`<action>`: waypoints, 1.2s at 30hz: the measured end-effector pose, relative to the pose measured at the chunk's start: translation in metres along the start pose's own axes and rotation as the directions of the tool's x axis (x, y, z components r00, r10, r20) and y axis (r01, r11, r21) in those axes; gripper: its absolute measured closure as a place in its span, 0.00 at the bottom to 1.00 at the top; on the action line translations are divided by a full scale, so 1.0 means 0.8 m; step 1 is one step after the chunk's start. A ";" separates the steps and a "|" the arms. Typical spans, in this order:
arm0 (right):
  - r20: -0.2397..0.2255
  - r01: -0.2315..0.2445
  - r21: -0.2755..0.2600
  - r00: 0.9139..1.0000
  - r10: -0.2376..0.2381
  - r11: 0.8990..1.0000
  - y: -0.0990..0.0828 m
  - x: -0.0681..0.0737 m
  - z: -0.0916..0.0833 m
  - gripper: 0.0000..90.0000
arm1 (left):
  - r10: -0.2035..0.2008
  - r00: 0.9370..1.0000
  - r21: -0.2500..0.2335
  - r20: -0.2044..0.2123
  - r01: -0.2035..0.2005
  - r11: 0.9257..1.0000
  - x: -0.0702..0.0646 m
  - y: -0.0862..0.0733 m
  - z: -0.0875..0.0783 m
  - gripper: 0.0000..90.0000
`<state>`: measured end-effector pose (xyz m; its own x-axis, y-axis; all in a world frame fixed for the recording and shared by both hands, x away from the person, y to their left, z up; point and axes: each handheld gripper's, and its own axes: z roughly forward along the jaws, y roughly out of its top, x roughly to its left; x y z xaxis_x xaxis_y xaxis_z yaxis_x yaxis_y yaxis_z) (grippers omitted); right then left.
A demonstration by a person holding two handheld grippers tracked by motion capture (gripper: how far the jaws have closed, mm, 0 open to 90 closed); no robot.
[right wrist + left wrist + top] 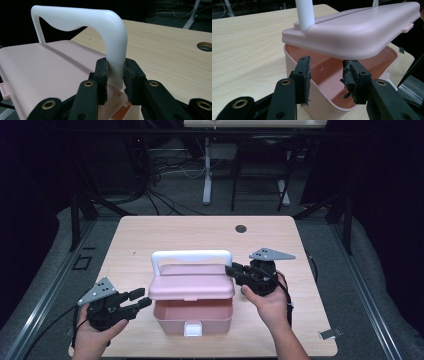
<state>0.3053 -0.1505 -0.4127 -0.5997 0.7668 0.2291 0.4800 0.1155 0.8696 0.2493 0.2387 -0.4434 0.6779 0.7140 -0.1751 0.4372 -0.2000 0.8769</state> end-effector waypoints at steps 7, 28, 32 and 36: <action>-0.001 -0.004 -0.002 1.000 0.004 1.000 -0.001 -0.001 0.000 0.82 | 0.005 1.000 -0.002 0.006 -0.005 1.000 -0.003 0.003 0.000 0.64; 0.049 0.002 -0.060 0.999 0.001 0.998 -0.024 -0.002 -0.034 0.79 | 0.031 1.000 -0.039 0.004 -0.031 0.999 -0.009 0.020 0.003 0.64; 0.050 0.000 -0.055 0.999 0.003 0.998 -0.027 -0.003 -0.034 0.79 | 0.034 0.999 -0.035 -0.001 -0.034 0.999 -0.009 0.022 0.002 0.64; 0.051 0.000 -0.048 0.999 0.003 0.999 -0.031 -0.005 -0.034 0.79 | 0.043 0.999 -0.035 -0.009 -0.043 0.998 -0.009 0.025 0.002 0.64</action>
<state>0.2779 -0.1736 -0.4232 -0.5646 0.7985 0.2088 0.4492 0.0850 0.8894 0.2540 0.2284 -0.4249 0.6907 0.7108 -0.1335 0.3869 -0.2072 0.8986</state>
